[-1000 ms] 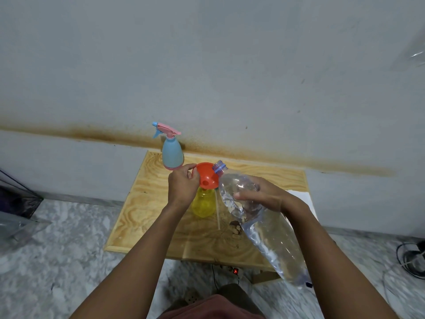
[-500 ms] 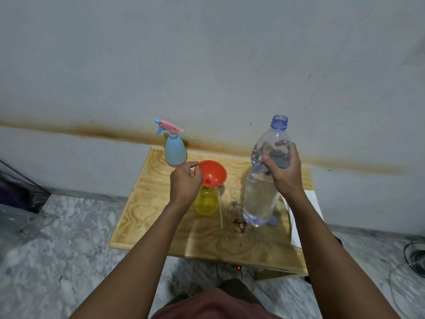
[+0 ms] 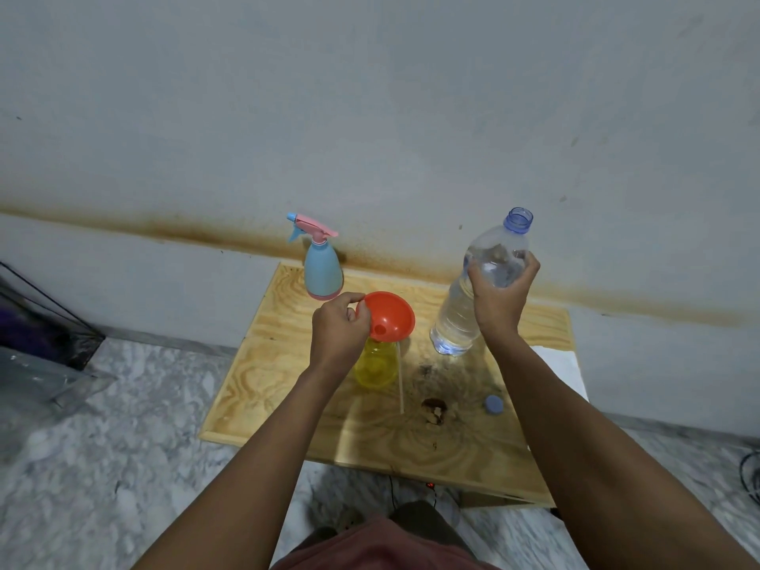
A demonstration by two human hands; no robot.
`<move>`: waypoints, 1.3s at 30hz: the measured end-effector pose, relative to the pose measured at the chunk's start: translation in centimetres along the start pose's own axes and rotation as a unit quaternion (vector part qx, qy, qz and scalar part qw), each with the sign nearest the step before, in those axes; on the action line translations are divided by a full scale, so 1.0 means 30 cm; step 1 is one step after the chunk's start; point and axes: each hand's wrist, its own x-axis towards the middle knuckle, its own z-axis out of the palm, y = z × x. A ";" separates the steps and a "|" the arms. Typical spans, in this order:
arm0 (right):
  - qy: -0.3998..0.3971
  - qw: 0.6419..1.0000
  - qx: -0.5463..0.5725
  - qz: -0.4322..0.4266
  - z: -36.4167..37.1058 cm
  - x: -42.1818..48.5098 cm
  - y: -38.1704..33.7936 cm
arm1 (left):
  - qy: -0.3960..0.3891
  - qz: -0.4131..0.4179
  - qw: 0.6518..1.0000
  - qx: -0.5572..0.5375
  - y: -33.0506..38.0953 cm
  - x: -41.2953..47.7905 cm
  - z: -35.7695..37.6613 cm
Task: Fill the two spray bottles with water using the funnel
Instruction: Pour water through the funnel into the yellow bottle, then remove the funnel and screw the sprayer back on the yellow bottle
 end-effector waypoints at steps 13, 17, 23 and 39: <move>0.085 0.992 -0.082 0.051 0.017 -0.105 0.051 | 0.005 -0.002 1.000 -0.007 -0.017 -0.003 -0.002; 0.038 0.990 -0.056 0.127 0.057 -0.257 0.081 | 0.007 -0.006 1.000 -0.011 -0.020 0.004 -0.003; -0.174 0.975 -0.077 0.111 0.079 -0.309 0.038 | 0.010 -0.001 1.000 -0.008 -0.012 -0.004 -0.011; -0.159 0.973 -0.090 0.142 0.076 -0.265 0.029 | -0.217 0.002 0.976 0.019 -0.168 -0.054 -0.008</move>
